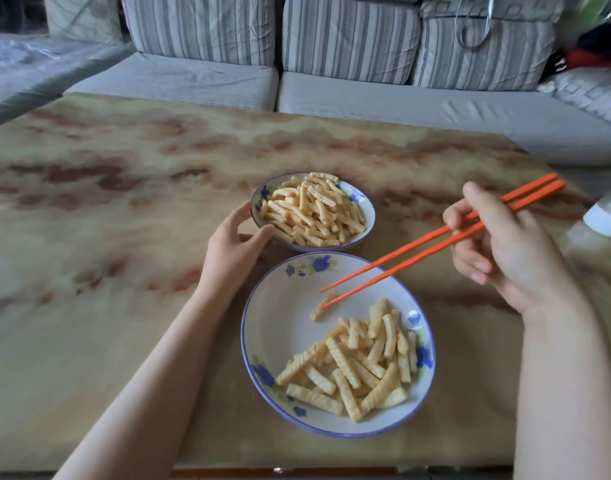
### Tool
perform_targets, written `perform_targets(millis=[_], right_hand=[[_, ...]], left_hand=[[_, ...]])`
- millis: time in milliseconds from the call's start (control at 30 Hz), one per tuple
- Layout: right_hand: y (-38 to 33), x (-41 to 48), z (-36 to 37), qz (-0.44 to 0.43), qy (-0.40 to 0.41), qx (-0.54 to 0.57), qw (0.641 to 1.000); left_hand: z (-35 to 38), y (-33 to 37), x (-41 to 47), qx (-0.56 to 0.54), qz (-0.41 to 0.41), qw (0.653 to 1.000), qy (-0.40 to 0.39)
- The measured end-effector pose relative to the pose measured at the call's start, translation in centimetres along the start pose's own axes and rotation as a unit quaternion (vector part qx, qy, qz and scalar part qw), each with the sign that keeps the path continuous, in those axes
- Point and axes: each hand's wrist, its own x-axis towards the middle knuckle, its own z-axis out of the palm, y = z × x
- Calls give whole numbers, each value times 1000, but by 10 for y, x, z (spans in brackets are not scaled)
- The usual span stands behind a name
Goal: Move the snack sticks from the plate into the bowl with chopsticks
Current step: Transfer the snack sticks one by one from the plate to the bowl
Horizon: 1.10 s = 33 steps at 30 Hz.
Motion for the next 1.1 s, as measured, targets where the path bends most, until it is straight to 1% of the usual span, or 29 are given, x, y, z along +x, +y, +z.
perform_targets(millis=[100,267,500,733,833,967,1033,1100], right_hand=[[-1,0,0,-5,-9,1,1000],[-4,0,-2,1,0,5,1000],[1,2,1,25,-10,-29,999],[4,6,3,5,25,14,1000],[2,8,5,-13,75,77,994],[0,14,18,-49,214,172,960],[4,16,30,-61,262,181,946],[9,19,42,-63,282,166,943]], left_hand=[[0,0,0,-1,6,1000,1],[0,-2,1,1,2,1000,0],[0,-1,1,0,-5,1000,2],[0,-2,1,3,-6,1000,3],[0,-2,2,4,-6,1000,2],[0,-3,2,7,-3,1000,-1],[0,-4,2,6,-4,1000,-2],[0,-4,2,5,-4,1000,-2]])
